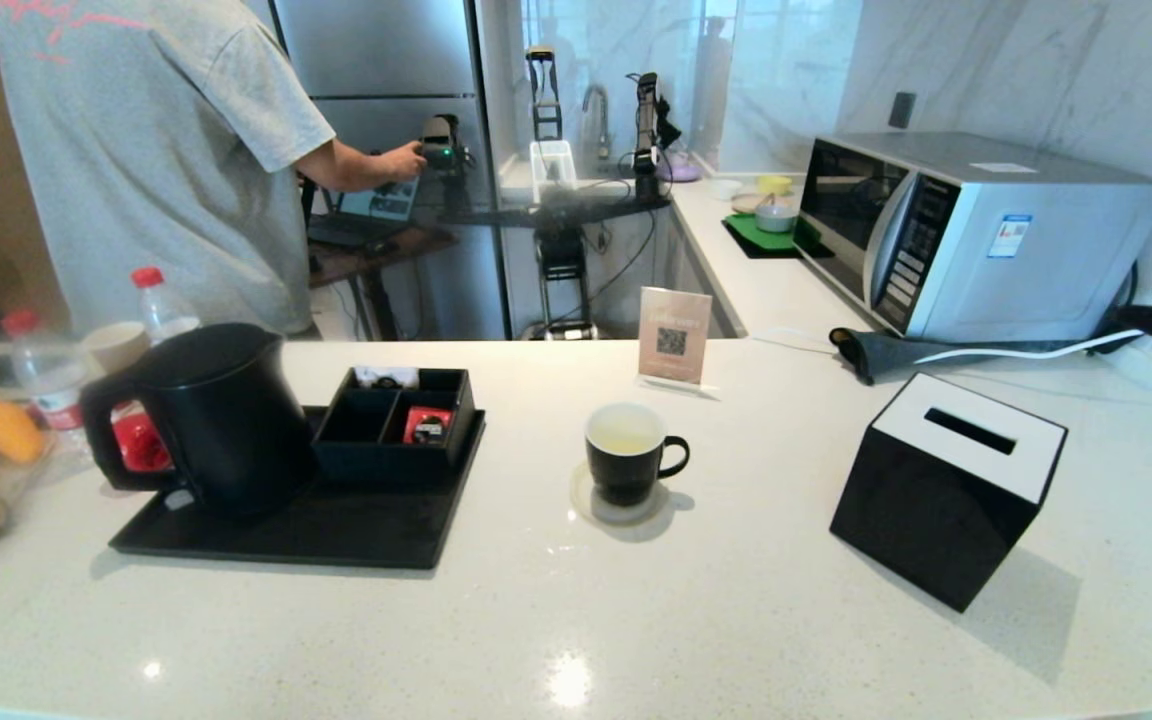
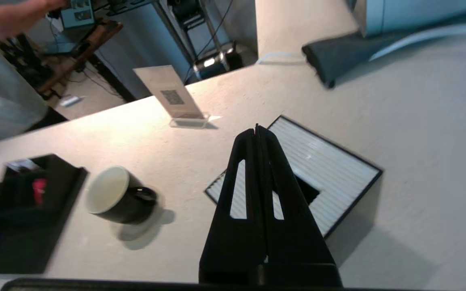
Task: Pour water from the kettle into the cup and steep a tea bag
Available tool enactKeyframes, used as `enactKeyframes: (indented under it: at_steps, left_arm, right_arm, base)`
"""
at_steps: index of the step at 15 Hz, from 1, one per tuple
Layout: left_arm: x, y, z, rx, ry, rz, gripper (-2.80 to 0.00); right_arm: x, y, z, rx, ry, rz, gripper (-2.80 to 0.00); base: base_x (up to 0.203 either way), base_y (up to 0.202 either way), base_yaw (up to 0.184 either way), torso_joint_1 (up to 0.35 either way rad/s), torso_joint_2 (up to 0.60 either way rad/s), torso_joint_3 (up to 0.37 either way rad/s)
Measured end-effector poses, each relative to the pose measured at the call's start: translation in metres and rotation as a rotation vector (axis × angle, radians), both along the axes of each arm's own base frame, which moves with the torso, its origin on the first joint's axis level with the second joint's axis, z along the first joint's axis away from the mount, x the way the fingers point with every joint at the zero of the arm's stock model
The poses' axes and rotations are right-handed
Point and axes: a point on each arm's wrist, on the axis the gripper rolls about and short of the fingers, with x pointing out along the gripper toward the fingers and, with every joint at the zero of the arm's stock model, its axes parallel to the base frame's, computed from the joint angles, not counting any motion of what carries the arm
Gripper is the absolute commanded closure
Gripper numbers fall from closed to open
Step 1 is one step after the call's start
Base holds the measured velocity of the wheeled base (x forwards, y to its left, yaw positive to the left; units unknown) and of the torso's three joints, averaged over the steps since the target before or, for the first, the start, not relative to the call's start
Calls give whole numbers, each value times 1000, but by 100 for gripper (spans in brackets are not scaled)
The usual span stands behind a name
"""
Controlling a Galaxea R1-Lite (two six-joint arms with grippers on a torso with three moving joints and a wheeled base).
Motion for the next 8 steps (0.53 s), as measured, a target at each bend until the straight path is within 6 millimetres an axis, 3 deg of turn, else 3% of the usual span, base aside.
enactKeyframes:
  at_steps: [8]
  left_arm:
    - [0,0,0,0,0,0,-280]
  right_arm:
    - [-70,5,-39,-399,-192,20,0]
  base:
    - [0,0,0,0,0,0]
